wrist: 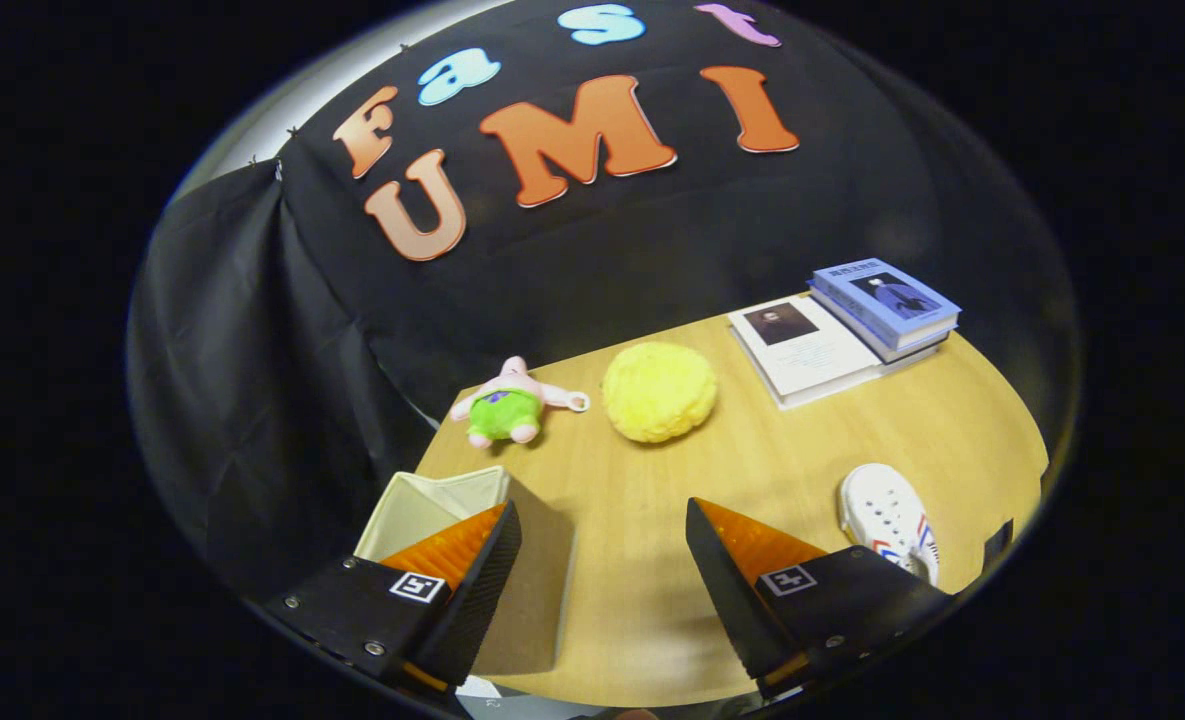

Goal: Open the storage box then place both shoes into the box .Put the left shoe in first, then the right shoe, with the right side of both shoes facing outward in a uniform manner.

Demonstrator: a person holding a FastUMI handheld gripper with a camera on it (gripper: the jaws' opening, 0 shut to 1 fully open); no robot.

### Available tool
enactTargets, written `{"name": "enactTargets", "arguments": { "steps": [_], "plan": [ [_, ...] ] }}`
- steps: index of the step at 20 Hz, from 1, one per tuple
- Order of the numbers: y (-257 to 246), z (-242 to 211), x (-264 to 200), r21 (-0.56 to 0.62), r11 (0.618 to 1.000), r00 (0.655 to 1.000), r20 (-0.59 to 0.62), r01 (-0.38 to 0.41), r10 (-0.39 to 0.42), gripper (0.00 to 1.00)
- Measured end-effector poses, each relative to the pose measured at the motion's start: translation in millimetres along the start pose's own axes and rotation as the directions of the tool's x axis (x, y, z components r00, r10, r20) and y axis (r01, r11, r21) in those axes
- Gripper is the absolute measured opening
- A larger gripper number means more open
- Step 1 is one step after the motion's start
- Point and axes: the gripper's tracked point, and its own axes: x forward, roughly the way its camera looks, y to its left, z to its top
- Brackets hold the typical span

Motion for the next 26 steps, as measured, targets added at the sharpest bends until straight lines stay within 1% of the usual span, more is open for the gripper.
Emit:
{"name": "enactTargets", "arguments": {
  "steps": [3, 6, 9, 13, 16, 18, 19, 23, 26],
  "plan": [
    [-69.2, 10.9, -8.3, 0.011, 0.997, 0.997, 0.014, 0.080, -0.081, 0.99],
    [-127.3, 12.5, -18.4, 0.024, 0.989, 0.989, 0.005, 0.144, -0.144, 0.99],
    [-173.3, 8.1, -24.0, 0.029, 0.982, 0.982, -0.016, 0.186, -0.186, 0.99],
    [-225.4, -9.7, -24.7, -0.010, 0.972, 0.970, -0.068, 0.233, -0.234, 0.99],
    [-250.3, -31.4, -19.7, -0.051, 0.970, 0.963, -0.125, 0.236, -0.240, 0.98],
    [-260.9, -46.7, -13.4, -0.077, 0.971, 0.957, -0.166, 0.228, -0.238, 0.95],
    [-263.0, -55.1, -10.7, -0.083, 0.972, 0.955, -0.186, 0.218, -0.230, 0.90],
    [-276.3, -87.2, 3.0, -0.107, 0.973, 0.938, -0.264, 0.203, -0.225, 0.80],
    [-276.8, -104.5, 12.1, -0.087, 0.980, 0.930, -0.308, 0.181, -0.199, 0.75]
  ]
}}
